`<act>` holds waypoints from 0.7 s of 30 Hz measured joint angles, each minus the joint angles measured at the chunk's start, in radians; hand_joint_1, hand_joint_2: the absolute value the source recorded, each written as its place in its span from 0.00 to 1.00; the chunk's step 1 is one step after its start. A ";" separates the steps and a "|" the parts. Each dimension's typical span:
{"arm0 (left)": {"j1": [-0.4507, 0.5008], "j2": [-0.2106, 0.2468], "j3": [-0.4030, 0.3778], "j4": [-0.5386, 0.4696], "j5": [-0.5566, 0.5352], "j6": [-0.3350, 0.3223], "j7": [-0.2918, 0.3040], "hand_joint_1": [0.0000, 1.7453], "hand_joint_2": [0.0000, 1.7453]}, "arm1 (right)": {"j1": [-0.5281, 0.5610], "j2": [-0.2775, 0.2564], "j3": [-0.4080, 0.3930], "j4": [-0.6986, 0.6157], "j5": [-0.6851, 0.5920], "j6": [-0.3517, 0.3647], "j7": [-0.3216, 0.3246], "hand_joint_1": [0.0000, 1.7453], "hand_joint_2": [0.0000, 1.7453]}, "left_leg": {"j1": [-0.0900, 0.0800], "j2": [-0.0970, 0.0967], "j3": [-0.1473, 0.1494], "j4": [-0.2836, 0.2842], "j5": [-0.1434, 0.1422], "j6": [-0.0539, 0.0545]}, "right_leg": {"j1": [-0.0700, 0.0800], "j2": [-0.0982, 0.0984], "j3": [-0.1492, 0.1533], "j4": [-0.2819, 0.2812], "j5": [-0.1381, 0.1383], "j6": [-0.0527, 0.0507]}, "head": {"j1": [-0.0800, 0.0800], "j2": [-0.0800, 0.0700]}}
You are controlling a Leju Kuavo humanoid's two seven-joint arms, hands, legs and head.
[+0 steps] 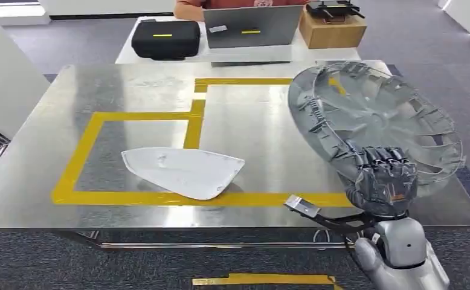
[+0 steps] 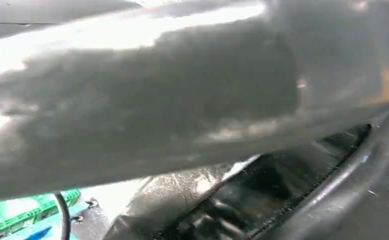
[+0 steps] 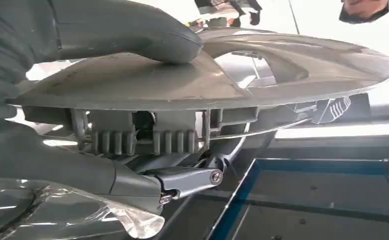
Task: Take the parts from the cabinet and place them on the table.
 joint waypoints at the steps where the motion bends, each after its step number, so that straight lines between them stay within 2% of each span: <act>1: 0.000 0.000 0.000 0.000 0.000 0.000 0.000 0.00 0.00 | 0.000 0.000 0.000 0.002 0.000 0.000 0.000 1.00 1.00 | 0.000 0.000 0.000 0.001 0.000 0.000 | 0.000 0.000 0.000 0.000 0.000 0.000 | 0.000 0.000; 16: 0.000 0.001 0.000 0.000 0.000 0.000 0.000 0.00 0.00 | 0.000 0.000 0.000 0.010 0.000 0.000 0.001 1.00 1.00 | -0.002 0.000 -0.002 0.003 0.000 0.001 | -0.001 0.000 -0.001 0.000 0.001 0.002 | 0.000 0.000; 19: 0.000 0.001 0.000 0.000 0.006 0.002 0.000 0.00 0.00 | 0.000 -0.007 0.010 0.016 0.000 0.006 0.044 1.00 1.00 | -0.002 0.000 -0.002 0.003 0.000 0.001 | -0.001 0.000 -0.001 0.000 0.001 0.002 | 0.000 0.000; 21: 0.000 0.001 -0.001 0.000 0.009 0.002 0.000 0.00 0.00 | -0.002 -0.026 0.033 0.020 0.000 0.041 0.103 1.00 1.00 | -0.002 0.000 -0.002 0.003 0.000 0.001 | -0.001 0.000 -0.001 0.000 0.001 0.002 | 0.000 0.000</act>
